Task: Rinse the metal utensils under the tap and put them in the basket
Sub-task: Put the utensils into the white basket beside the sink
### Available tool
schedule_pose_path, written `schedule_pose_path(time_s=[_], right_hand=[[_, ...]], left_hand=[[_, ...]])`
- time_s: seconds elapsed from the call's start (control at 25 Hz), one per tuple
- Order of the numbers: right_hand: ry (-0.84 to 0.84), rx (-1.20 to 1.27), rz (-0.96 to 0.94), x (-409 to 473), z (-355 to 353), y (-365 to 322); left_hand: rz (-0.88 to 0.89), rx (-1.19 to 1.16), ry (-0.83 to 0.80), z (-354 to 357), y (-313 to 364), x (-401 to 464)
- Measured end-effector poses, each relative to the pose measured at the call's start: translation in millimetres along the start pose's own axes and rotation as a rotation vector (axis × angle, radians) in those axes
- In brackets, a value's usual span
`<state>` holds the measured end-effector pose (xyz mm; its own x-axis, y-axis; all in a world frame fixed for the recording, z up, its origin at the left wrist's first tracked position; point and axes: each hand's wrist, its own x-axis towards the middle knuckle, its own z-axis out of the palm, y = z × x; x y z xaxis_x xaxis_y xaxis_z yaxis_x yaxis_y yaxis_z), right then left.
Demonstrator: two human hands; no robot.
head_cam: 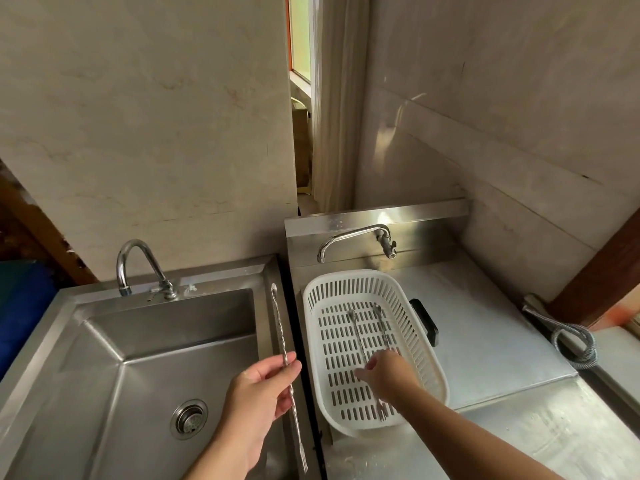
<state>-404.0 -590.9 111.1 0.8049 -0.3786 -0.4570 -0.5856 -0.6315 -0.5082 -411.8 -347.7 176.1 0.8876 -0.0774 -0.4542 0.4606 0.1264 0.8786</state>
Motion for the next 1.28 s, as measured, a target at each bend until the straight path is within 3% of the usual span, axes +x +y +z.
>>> schedule_pose_path(time_s=[0.2, 0.28, 0.6, 0.68, 0.8, 0.96, 1.28], right_hand=[[-0.361, 0.626, -0.271, -66, -11, -26], [-0.456, 0.717, -0.32, -91, -16, -32], [-0.238, 0.668, -0.343, -105, -18, -23], [-0.2, 0.641, -0.297, -99, -18, -16], [-0.098, 0.517, -0.201, -83, -20, -7], [-0.075, 0.308, -0.122, -53, -15, -2], [-0.123, 0.143, 0.032, -5, 19, -19]], left_hand=[[-0.015, 0.011, -0.022, 20, 2, 3], [0.0, 0.022, -0.024, 29, 3, 4], [0.075, 0.113, -0.073, 54, -5, 10], [0.159, 0.295, -0.073, 50, -10, 14], [0.338, 0.788, -0.067, 36, -25, 22], [0.34, 1.224, -0.163, 23, -46, 27], [0.324, 1.473, -0.193, 15, -52, 35]])
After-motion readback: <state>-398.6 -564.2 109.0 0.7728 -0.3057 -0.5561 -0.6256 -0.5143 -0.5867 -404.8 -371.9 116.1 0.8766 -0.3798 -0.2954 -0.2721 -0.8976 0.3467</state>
